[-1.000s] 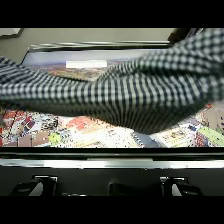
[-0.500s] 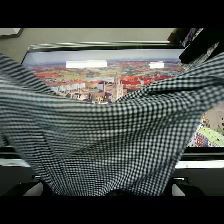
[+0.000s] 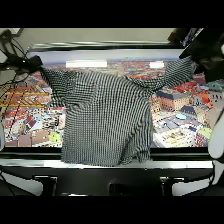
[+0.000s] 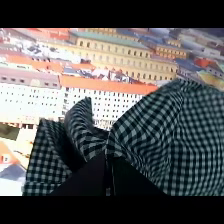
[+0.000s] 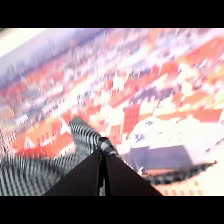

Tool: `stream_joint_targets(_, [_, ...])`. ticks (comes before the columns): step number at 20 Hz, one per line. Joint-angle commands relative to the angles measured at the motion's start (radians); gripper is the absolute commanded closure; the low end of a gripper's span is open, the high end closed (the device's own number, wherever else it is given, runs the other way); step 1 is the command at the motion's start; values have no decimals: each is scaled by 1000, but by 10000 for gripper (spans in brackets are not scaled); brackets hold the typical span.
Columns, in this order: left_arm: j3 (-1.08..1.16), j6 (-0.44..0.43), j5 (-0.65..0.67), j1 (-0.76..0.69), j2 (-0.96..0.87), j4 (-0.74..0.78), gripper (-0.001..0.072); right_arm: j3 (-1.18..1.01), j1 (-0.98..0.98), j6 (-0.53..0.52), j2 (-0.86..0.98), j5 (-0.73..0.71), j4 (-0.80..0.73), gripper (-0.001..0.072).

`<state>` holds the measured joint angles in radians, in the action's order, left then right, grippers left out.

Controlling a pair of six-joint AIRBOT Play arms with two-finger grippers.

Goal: Fold the clothes and pants, and hang the long-sleeved shirts on hangers.

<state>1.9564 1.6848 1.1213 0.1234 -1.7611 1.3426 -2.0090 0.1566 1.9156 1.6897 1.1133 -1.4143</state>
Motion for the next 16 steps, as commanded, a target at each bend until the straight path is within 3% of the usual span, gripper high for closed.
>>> stream_joint_targets(1, [1, -9, 27, 0, -134, -134, 632, 2, -39, -60, 143, 41, 91, 618])
stream_joint_targets(2, [1, -9, 45, 1, -143, -158, 481, 2, -49, -96, 153, 63, 95, 564])
stream_joint_targets(3, [2, -9, 61, 5, -142, -178, 253, 2, -49, -144, 152, 100, 103, 511])
stream_joint_targets(4, [7, -9, 81, 13, -133, -192, 81, 2, -39, -193, 142, 147, 105, 381])
stream_joint_targets(5, [14, -10, 113, 28, -116, -192, 35, 2, -21, -260, 123, 210, 105, 215])
stream_joint_targets(6, [13, -22, 143, 47, -94, -191, 35, 2, 3, -320, 103, 278, 105, 150])
stream_joint_targets(7, [13, -42, 190, 73, -69, -190, 35, 3, 36, -378, 80, 350, 108, 150])
stream_joint_targets(10, [-47, -74, 275, 156, 20, -190, 35, 98, 183, -412, 0, 440, 279, 141])
stream_joint_targets(12, [-216, -117, 273, 201, 120, -191, 35, 288, 248, -428, -73, 462, 353, 24])
stream_joint_targets(16, [-696, -177, 174, 224, 341, -213, 35, 761, 234, -492, -224, 357, 391, 27])
